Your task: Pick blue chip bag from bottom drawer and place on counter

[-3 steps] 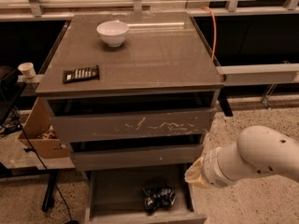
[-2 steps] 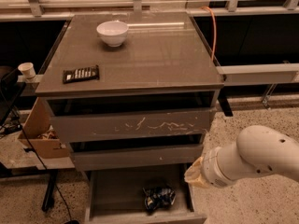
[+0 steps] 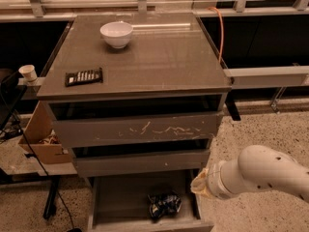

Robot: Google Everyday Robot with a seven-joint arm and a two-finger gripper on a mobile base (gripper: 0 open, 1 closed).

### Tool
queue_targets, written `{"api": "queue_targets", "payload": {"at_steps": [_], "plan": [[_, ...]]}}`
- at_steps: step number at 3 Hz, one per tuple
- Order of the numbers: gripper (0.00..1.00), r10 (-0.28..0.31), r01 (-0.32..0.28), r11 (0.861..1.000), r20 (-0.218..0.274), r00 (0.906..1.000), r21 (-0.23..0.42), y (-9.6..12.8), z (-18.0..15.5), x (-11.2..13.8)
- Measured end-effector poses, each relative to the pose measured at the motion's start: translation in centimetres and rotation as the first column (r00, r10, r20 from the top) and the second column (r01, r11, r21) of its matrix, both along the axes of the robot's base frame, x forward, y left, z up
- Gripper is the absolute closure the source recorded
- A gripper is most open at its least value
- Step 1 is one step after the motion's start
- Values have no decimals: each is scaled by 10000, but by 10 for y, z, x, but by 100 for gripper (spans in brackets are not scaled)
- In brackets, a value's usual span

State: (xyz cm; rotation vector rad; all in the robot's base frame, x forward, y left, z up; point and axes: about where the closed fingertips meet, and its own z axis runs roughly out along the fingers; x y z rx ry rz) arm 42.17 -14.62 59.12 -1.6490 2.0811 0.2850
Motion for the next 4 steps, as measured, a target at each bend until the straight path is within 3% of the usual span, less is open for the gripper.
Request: {"api": "queue_targets", "payload": {"at_steps": [2, 3, 4], "plan": [[100, 212, -223, 9980, 186, 9996, 600, 1, -78, 41], [100, 74, -67, 9946, -67, 10000, 1031, -3, -133, 61], [100, -112, 226, 9919, -905, 9958, 1253, -6, -206, 68]]}}
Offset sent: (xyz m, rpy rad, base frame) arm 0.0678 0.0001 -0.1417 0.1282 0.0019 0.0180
